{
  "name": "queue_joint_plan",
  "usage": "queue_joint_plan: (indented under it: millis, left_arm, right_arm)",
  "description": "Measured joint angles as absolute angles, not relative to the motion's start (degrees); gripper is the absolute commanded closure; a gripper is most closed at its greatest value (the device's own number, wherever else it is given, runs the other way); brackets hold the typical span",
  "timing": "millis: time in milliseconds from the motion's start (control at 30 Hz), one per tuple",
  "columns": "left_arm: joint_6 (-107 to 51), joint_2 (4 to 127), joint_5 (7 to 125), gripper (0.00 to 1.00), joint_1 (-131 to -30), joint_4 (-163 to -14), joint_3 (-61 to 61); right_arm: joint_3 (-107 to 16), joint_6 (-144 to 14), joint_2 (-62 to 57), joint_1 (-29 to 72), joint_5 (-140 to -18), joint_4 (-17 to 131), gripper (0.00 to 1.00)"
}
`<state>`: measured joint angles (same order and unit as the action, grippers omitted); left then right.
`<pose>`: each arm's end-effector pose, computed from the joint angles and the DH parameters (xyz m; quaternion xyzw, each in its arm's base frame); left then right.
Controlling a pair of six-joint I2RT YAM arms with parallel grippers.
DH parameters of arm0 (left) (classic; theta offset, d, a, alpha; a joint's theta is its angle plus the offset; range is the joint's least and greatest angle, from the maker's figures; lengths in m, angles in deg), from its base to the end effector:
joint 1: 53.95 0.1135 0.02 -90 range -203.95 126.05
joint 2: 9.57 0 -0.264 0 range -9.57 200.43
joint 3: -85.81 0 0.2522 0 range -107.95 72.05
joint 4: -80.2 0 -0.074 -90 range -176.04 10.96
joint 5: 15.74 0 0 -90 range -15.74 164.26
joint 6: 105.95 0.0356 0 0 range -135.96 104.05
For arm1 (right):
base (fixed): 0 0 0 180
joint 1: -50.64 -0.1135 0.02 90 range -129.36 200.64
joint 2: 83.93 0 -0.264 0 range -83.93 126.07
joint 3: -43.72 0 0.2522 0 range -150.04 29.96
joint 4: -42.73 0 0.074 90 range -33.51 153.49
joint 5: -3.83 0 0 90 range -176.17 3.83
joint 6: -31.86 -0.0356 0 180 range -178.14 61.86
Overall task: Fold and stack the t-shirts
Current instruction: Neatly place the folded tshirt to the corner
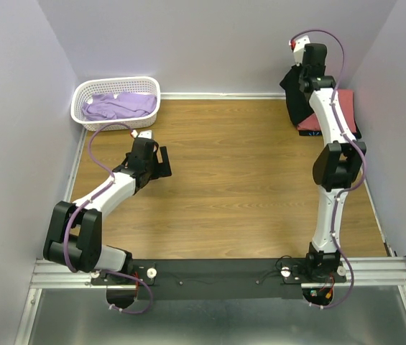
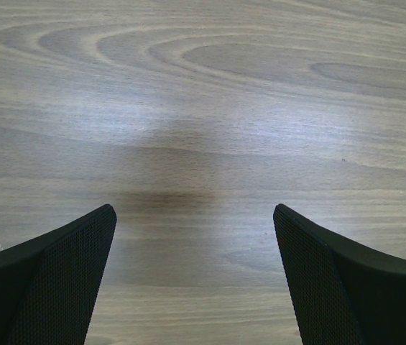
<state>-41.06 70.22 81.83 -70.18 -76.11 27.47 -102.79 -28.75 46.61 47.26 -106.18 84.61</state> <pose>0.2750 -0.0752 0.2036 -0.0965 0.9176 -0.0773 0.3778 0.5305 0.0191 0.3366 -0.1470 0.8268 -0.2611 0.4760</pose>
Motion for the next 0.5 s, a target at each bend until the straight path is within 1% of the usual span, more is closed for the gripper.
queue_joint_plan:
  millis: [233,500]
  left_arm:
    - [-41.06,70.48,81.11,0.02,-70.18,-76.11,27.32]
    - [-41.01,71.0,80.96,0.02,-70.18,-76.15,26.68]
  right_arm:
    - [-101.85,-29.19,43.59,47.28,-105.77,84.56,1.0]
    - [-100.1,-29.82,43.33,47.52,-105.75,84.69,1.0]
